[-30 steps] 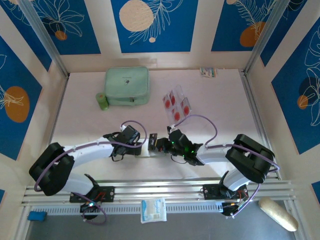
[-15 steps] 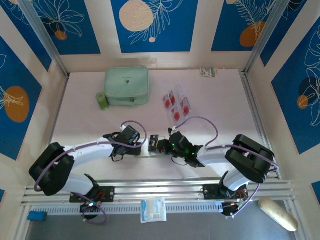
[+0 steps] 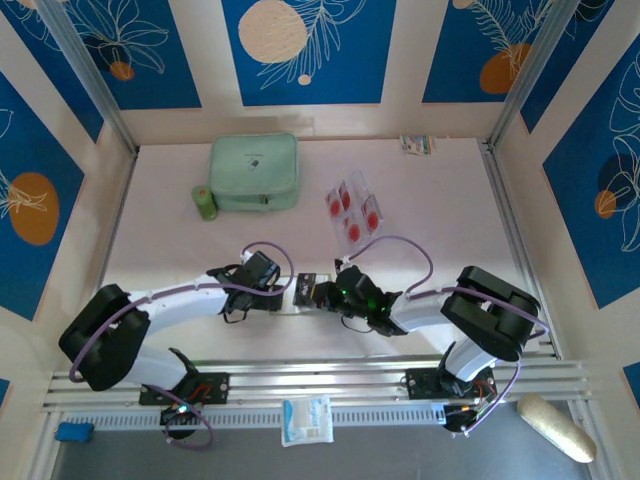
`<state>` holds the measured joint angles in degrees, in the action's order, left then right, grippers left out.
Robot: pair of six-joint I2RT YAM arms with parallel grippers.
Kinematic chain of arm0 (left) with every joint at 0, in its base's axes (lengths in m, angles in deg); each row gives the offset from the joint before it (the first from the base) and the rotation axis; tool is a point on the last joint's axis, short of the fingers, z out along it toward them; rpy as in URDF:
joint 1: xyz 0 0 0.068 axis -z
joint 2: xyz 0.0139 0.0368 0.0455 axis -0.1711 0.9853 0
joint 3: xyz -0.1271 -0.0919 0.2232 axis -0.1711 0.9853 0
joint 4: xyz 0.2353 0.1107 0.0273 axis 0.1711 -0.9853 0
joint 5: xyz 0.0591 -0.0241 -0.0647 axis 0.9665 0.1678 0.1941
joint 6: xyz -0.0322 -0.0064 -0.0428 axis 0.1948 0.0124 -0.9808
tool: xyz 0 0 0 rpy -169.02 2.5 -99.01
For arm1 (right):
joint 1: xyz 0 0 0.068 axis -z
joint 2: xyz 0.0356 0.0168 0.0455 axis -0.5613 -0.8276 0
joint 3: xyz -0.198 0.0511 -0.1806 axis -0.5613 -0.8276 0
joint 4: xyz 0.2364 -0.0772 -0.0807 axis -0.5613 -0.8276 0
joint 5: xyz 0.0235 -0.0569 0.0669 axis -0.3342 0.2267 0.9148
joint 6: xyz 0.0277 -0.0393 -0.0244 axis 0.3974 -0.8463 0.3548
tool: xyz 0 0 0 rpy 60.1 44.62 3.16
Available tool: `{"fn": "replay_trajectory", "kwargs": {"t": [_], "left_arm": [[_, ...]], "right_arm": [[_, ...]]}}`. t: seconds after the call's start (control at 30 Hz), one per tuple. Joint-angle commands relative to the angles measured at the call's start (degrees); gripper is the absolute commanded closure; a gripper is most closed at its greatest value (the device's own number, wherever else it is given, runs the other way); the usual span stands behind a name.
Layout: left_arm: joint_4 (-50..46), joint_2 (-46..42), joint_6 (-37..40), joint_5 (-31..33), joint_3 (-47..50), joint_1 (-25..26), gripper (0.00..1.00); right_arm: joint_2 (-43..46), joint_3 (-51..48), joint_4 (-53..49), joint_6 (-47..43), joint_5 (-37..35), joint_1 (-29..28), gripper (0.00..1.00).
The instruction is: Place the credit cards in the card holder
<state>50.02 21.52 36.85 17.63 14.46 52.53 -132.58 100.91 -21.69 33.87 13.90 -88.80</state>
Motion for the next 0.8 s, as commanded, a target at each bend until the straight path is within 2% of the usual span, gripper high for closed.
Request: {"fn": "replay_trajectory", "kwargs": {"t": [0.0,0.77], "left_arm": [[-0.29,0.56,-0.58,0.39,0.70,0.43,0.00],[0.16,0.63,-0.59,0.47,1.00,0.47,0.00]], "right_arm": [[-0.33,-0.82,0.70,0.70,-0.07,-0.59,1.00],[0.51,-0.71,-4.28,2.28,1.75,-1.07,1.00]]}}
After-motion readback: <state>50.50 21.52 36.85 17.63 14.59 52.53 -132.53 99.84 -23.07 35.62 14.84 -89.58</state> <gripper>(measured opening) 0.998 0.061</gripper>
